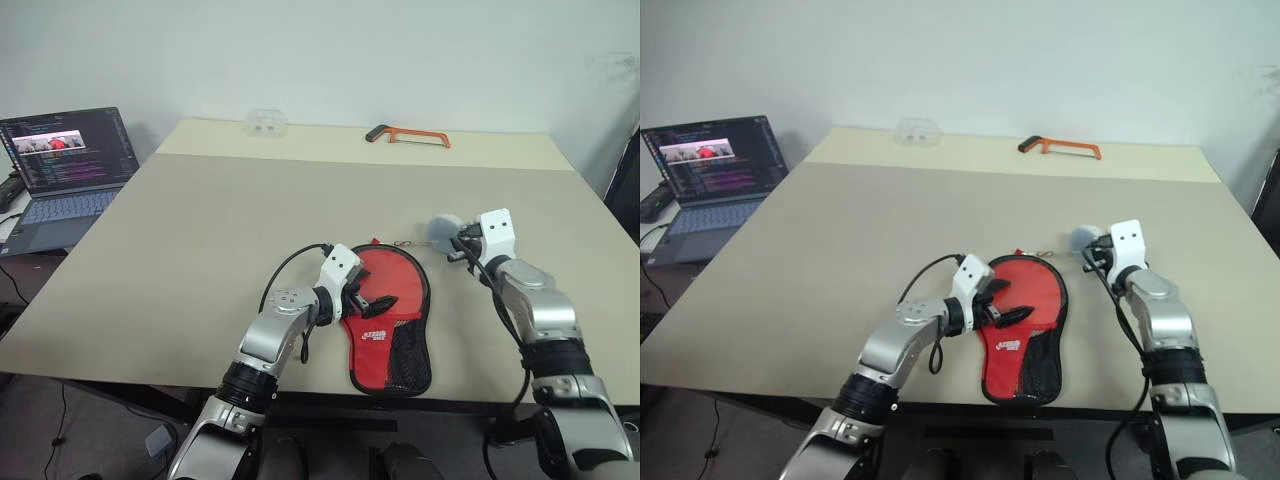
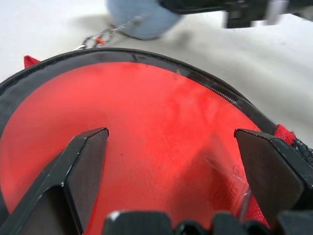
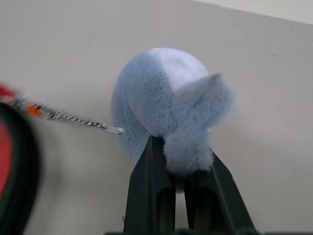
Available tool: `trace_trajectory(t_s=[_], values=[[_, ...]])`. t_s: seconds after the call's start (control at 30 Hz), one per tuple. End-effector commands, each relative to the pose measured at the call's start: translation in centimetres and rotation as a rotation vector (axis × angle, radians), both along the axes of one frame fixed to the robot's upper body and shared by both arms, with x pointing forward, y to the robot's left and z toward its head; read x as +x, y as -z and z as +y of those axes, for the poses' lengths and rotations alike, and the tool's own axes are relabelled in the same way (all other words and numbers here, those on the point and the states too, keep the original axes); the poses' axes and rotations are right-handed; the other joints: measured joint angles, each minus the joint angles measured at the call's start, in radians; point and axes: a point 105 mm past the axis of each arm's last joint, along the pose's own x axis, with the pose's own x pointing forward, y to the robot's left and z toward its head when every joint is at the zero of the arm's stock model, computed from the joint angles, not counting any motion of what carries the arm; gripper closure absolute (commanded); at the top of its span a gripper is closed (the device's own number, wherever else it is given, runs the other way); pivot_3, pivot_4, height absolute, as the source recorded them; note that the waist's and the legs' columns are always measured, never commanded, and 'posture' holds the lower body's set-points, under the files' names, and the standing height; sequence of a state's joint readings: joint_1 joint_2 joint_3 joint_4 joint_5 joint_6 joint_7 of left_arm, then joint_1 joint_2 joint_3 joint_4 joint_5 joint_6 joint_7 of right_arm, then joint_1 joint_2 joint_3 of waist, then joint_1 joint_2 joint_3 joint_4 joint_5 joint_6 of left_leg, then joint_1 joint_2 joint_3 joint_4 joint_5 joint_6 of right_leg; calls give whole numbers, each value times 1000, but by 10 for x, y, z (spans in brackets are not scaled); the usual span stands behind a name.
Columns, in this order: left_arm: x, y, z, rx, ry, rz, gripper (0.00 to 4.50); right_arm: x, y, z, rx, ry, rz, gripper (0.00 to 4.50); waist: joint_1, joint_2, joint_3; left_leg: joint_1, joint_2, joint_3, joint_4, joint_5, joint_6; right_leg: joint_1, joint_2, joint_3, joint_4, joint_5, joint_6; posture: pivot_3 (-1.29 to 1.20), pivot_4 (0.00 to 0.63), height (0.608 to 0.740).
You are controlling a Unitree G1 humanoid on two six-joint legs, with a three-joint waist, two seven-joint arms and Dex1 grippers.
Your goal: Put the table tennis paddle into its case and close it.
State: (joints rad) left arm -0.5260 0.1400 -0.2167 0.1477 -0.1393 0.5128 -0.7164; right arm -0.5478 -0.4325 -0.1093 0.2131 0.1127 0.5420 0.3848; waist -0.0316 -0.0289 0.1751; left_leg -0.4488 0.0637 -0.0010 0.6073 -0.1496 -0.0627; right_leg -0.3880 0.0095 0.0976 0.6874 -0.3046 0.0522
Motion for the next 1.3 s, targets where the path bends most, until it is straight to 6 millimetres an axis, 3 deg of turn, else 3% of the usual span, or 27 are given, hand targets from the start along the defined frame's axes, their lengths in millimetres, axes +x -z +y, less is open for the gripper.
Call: trace_trajectory(t_s=[0.03, 0.37, 0.53, 0.87, 0.97, 1.3], values=[[-4, 1, -7, -8, 42, 11, 0, -10, -20, -15, -32, 23, -29, 4495, 0, 0, 0, 0, 0, 0, 0, 0, 0, 0, 0, 0, 0, 0, 1, 0, 150, 740], [-3, 3, -10, -7, 55, 16, 0, -33, -27, -58, -178, -1, 37, 4495, 5, 0, 0, -2, -1, 1, 1, 0, 0, 2, -1, 1, -7, 1, 4, 0, 150, 740], [-4, 4, -10, -5, 59, 19, 0, -57, -23, -63, -268, -159, 127, 4495, 6, 1, 0, -2, -1, 1, 1, 0, 0, 2, -1, 1, -7, 1, 4, 0, 150, 740], [-3, 4, -12, 5, 74, 20, 0, -124, -15, -41, -339, -586, 356, 4495, 4, 2, -1, -1, -1, 0, 1, 0, 0, 3, -1, 0, -7, -1, 7, 0, 150, 740], [-3, 4, -14, 5, 81, 21, 0, -156, -12, -25, -318, -750, 447, 4495, 6, 2, -1, -1, -2, 0, 1, 0, 0, 3, -1, 0, -7, -1, 7, 0, 150, 740], [-5, 7, -18, 19, 106, 27, 0, -229, -2, 28, -221, -1161, 597, 4495, 4, 2, -1, 0, -1, -1, 2, 0, 0, 4, -1, 0, -7, -1, 8, 0, 150, 740]])
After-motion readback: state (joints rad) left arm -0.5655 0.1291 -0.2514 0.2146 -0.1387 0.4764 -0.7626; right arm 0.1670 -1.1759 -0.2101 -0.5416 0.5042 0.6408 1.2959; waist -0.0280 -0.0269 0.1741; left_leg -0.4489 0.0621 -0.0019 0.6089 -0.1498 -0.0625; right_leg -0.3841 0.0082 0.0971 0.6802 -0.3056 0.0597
